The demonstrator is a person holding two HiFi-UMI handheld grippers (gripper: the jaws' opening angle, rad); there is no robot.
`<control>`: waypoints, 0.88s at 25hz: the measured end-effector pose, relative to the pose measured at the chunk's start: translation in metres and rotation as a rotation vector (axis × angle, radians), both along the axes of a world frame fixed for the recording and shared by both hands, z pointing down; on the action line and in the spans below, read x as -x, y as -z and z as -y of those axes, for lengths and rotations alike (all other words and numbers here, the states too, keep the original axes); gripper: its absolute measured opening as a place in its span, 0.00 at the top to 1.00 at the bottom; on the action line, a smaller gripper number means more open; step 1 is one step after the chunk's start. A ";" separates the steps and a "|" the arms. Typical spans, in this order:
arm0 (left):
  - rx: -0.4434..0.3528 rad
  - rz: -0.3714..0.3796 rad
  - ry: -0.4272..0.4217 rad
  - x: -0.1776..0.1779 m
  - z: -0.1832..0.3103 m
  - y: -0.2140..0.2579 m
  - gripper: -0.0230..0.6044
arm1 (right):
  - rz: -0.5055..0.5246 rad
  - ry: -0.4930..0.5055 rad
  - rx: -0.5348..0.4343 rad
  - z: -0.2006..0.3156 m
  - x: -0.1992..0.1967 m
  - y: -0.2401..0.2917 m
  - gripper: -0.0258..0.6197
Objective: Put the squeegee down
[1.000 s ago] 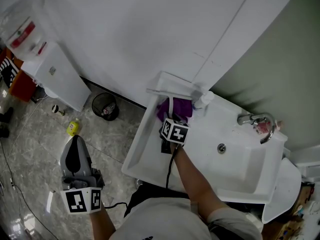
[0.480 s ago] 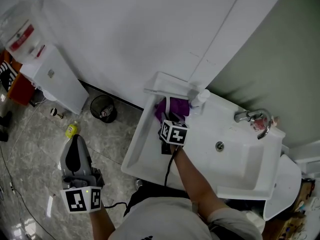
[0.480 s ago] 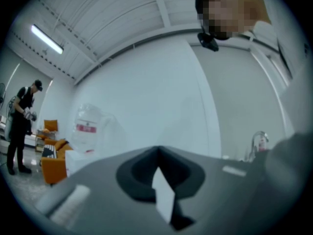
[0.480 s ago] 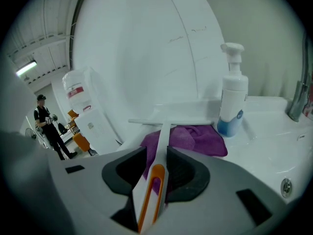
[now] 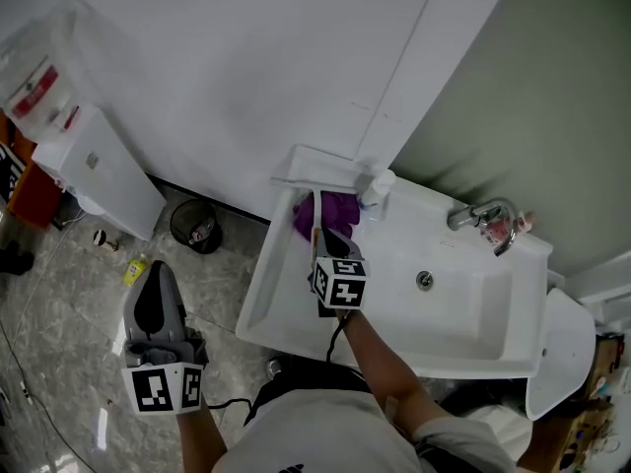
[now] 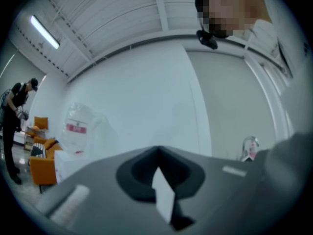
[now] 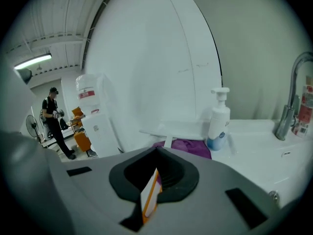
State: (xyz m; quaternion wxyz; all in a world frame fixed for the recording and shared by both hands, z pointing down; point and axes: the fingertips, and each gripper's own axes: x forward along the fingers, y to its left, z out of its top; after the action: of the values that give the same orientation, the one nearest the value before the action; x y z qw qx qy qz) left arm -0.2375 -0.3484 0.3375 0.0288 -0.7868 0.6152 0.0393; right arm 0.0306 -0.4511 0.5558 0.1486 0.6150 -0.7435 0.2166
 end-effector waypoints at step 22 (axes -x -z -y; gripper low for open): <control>-0.072 -0.013 -0.154 -0.036 -0.039 0.021 0.95 | -0.067 -0.002 -0.329 -0.097 -0.014 0.139 0.96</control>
State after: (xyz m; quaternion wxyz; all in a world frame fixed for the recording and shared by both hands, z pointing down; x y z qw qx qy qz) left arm -0.2018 -0.3097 0.3167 0.0500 -0.8299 0.5515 0.0688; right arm 0.0450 -0.3544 0.4171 0.0702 0.6386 -0.7630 0.0716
